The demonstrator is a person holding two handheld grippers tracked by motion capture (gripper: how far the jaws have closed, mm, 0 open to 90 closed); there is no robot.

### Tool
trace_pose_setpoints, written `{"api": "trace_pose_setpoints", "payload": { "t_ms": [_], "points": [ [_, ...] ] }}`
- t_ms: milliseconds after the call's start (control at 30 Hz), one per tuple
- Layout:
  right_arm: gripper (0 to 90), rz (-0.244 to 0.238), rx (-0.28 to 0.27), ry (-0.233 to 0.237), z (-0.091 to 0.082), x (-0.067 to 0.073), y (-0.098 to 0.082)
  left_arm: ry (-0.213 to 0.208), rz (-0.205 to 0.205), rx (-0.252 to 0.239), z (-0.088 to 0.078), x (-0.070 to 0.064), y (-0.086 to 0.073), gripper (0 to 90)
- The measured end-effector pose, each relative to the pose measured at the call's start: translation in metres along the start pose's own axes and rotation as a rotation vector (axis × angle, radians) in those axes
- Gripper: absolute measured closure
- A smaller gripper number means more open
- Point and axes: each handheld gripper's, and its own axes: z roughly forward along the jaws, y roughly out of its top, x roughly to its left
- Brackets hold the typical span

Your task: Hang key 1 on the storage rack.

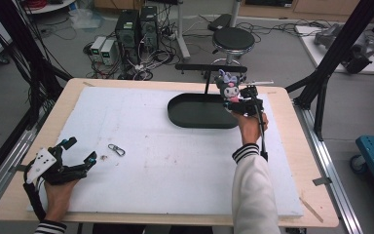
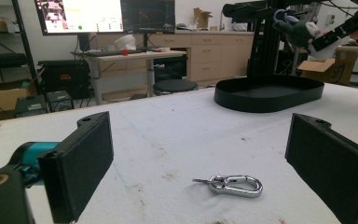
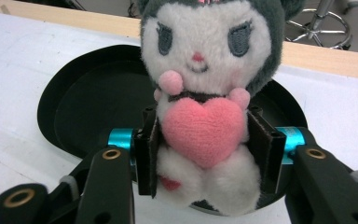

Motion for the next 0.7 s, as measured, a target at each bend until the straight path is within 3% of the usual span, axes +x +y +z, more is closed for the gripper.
{"api": "trace_pose_setpoints", "payload": {
  "t_ms": [67,133,200,267,333,700],
  "points": [
    [47.6,-0.002,0.006,0.013,0.001,0.000,0.000,0.001,-0.003,-0.002,0.000,0.000,0.000,8.1],
    [25.8,-0.038,0.012,-0.007,0.002,0.002,0.001,-0.001,0.001,0.001,0.000,0.000,0.000,8.1],
    [10.3,-0.072,0.023,-0.034,0.002,0.005,0.001,0.000,0.002,0.001,0.000,-0.001,0.000,8.0],
    [9.8,-0.125,0.007,-0.042,0.000,0.009,0.000,-0.001,0.000,-0.001,0.000,0.000,0.000,8.1],
    [0.5,-0.127,-0.039,-0.004,-0.005,0.010,-0.003,-0.001,0.001,0.000,0.000,0.000,0.000,8.0],
    [0.7,-0.213,-0.209,0.115,-0.048,0.009,-0.030,-0.001,0.003,-0.002,0.000,-0.001,0.000,8.1]
  ]
}}
